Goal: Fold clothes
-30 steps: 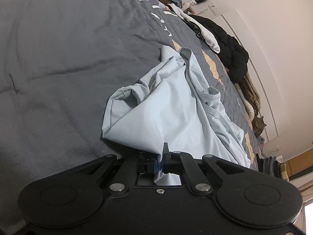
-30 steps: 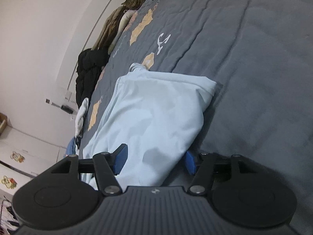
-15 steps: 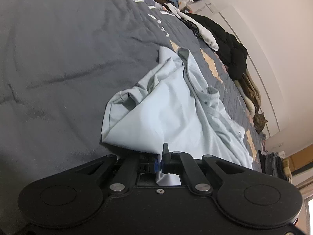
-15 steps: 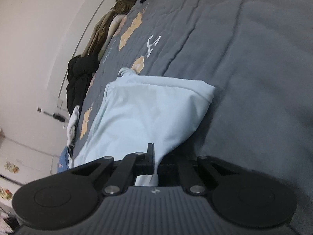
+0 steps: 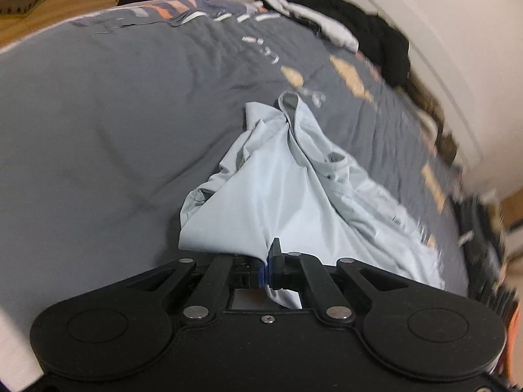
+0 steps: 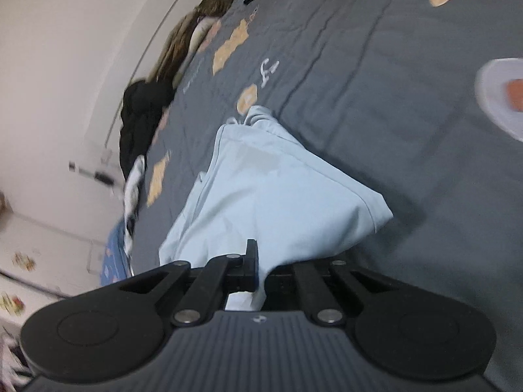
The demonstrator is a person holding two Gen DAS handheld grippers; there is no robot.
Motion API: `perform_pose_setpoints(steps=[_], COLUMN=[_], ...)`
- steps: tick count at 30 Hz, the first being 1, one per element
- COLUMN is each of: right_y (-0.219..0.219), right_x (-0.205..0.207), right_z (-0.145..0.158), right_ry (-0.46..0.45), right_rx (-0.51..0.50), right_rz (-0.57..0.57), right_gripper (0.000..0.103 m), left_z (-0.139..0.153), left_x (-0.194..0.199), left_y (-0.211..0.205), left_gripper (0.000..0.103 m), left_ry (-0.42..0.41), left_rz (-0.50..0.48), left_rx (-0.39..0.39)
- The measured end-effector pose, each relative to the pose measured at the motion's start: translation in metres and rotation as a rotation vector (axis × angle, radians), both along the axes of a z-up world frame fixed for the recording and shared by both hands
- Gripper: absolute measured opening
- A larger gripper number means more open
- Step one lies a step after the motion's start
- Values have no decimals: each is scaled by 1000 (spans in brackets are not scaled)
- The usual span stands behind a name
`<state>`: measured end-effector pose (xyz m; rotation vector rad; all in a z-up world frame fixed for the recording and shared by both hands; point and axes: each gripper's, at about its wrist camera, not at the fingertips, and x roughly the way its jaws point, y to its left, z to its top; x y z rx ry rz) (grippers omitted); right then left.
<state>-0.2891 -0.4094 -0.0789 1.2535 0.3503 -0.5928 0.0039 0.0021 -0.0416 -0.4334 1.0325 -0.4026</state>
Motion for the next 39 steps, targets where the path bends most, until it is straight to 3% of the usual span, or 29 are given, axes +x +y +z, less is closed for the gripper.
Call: perform_pose_setpoints(steps=[3,6,10,13,15,17,21,27,33,39], right_y=[23,45,54,63,67,68,49,7,-36,-60], right_x=[-29,-45,-57,-71,-77,-80,-57,5,70,117], right_z=[10,11,-9,8,27,43,64,75,54,29], right_ry=[21,96,241,281,275,247,224,218,265,292], right_rx=[-16,-102,-39,-99,-196,-276,-427,-615,-720,-722], right_rz=[26,78,118,122,126,150,211,289,376,455], right_gripper=[1,1,6,7,16,37,44,50,51,51], left_z=[2,0,0,20,35,47,54,35,28,18], left_x=[-20,-38,-53,-70,-79,-83,-74,-60,-38,-23], left_y=[9,14,13,14,15,16,11,-34,-86,-101], left_gripper=[2,3,5,5,6,6,6,6,6,6], left_ry=[22,42,121,28,-41,-108,-142,-190,-352,-368], left_rz=[-47,-85,-148,-220,-263,-291,-252,-254,-245,-245], left_rx=[71,135,237,273,285,290,193,75,76,100])
